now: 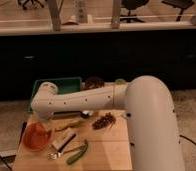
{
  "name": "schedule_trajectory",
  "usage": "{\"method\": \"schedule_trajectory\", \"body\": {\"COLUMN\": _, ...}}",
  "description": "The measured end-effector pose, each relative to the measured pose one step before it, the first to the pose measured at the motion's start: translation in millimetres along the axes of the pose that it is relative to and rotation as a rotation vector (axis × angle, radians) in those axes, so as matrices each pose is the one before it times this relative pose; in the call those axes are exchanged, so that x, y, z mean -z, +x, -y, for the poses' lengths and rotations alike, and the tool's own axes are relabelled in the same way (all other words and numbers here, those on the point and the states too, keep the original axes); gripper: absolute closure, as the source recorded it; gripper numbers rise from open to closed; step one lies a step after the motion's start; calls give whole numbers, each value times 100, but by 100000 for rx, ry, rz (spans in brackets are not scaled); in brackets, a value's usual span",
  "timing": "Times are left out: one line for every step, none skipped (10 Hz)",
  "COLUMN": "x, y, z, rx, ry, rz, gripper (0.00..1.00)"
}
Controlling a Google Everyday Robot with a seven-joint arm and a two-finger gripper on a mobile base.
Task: Place apple in red bowl
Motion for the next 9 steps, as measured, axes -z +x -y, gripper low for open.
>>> {"method": "schedule_trajectory", "body": {"x": -10, "y": 72, "z": -20, "rx": -40, "ry": -114, "rz": 132, "gripper": 87}}
{"method": "schedule_trajectory", "body": {"x": -33, "y": -31, "z": -66, "rx": -50, "ry": -102, "rz": 140, "gripper": 80}}
{"method": "schedule_trajectory", "body": {"x": 23, "y": -45, "z": 39, "rx": -25, "ry": 77, "rz": 168, "gripper": 70}}
{"method": "schedule_trajectory", "body": {"x": 30, "y": 36, "z": 2, "rx": 40, "ry": 6, "rz": 59, "gripper": 60}}
{"method": "schedule_trajectory", "body": {"x": 27, "y": 23, "z": 20, "rx": 106, "ry": 4, "rz": 87, "gripper": 50}}
{"method": "schedule_trajectory", "body": {"x": 28, "y": 9, "z": 33, "rx": 112, "ry": 17, "rz": 92, "gripper": 41}}
{"method": "schedule_trajectory", "body": {"x": 62, "y": -1, "z": 59, "rx": 125, "ry": 67, "rz": 143, "gripper": 29}}
{"method": "schedule_trajectory", "body": {"x": 40, "y": 48, "z": 43, "rx": 104, "ry": -6, "rz": 118, "gripper": 22}}
{"method": "schedule_trajectory", "body": {"x": 20, "y": 42, "z": 23, "rx": 51, "ry": -102, "rz": 107, "gripper": 20}}
